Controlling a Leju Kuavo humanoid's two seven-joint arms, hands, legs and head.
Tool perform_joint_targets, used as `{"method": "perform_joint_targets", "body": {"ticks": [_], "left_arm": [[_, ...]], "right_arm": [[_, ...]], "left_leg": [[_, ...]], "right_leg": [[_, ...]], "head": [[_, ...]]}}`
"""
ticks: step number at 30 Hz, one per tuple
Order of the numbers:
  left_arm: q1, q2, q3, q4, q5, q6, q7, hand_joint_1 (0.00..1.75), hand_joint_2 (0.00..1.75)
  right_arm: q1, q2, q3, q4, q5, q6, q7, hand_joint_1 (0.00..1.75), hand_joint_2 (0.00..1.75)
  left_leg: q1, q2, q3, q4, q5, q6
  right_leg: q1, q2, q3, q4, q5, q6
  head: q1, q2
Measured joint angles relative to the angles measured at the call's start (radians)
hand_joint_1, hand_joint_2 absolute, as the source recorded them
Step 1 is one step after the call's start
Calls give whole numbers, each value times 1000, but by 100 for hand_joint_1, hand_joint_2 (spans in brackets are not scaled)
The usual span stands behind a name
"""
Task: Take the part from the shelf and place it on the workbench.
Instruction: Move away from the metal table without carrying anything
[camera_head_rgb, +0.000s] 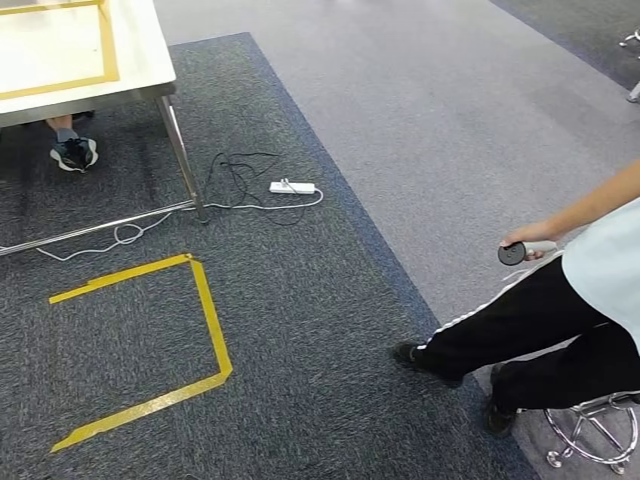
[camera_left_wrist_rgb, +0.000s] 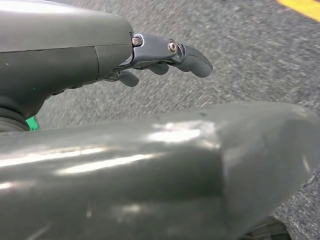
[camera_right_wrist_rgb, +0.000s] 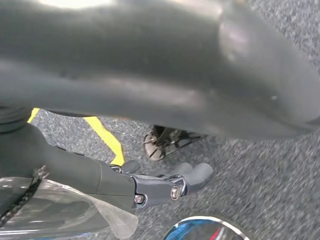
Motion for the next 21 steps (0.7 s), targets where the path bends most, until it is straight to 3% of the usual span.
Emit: {"method": "perform_joint_targets", "body": {"ticks": [1,3,5,7,9,11,13,14,15,17,18,20,21], "left_arm": [[0,0,-1,-1,0,0,0,0,0],[0,0,-5,-1,1,-1,0,0,0],[0,0,-11,-3,4,-5,2,0,0],[-2,0,-20,-7,9,-7,4,0,0],[-1,1,-27,-10,12,-7,6,0,0],[2,2,-28,-11,17,-8,8,0,0],[3,3,-29,-11,22,-8,11,0,0],[3,3,-30,-12,24,-8,12,0,0],[3,3,-31,-13,26,-8,14,0,0],[4,3,-34,-14,30,-9,15,0,0],[5,3,-34,-15,31,-10,15,0,0],[5,2,-35,-15,31,-12,14,0,0],[4,2,-35,-15,31,-11,12,0,0]], "right_arm": [[0,0,0,0,0,0,1,0,0],[-2,0,0,0,0,0,4,0,0],[-5,-1,0,0,0,2,7,0,0],[-3,-1,0,0,0,3,9,0,0],[0,-1,0,0,0,3,10,0,0],[-2,-1,0,0,0,3,12,0,0],[-3,-1,0,0,0,4,12,0,0],[-2,-1,0,0,0,4,13,0,0],[-2,-1,0,0,0,4,13,0,0],[-2,-1,0,0,0,6,15,0,0],[-3,-1,0,0,0,7,15,0,0],[-5,-1,0,0,0,9,16,0,0],[-3,-1,0,0,0,10,17,0,0]], "left_leg": [[-1,11,2,0,-1,-1],[-5,30,7,1,-5,-9],[-6,48,12,0,-7,-19],[-4,56,20,-3,-9,-31],[-2,16,12,32,-40,-40],[0,-35,-35,146,-104,-44],[1,-47,-89,256,-140,-47],[1,-48,-97,265,-128,-48],[3,-50,-88,235,-97,-49],[7,-81,-37,108,-22,-49],[10,-102,-15,55,-3,-47],[10,-127,-1,15,-1,-39],[7,-120,-2,12,0,-33]], "right_leg": [[2,-14,40,-72,36,-6],[12,-52,111,-204,79,-20],[20,-63,130,-246,85,-30],[18,-40,134,-255,93,-38],[12,-20,147,-270,105,-49],[8,2,153,-275,112,-57],[10,28,153,-273,113,-59],[10,43,154,-272,112,-59],[9,58,155,-270,111,-57],[7,87,153,-260,105,-50],[7,101,148,-252,101,-44],[4,123,133,-243,98,-30],[2,133,127,-242,99,-22]], "head": [[0,0],[0,0],[-1,0],[-1,0],[-4,0],[-10,0],[-11,0],[-11,0],[-11,0],[-12,0],[-12,0],[-13,0],[-14,0]]}}
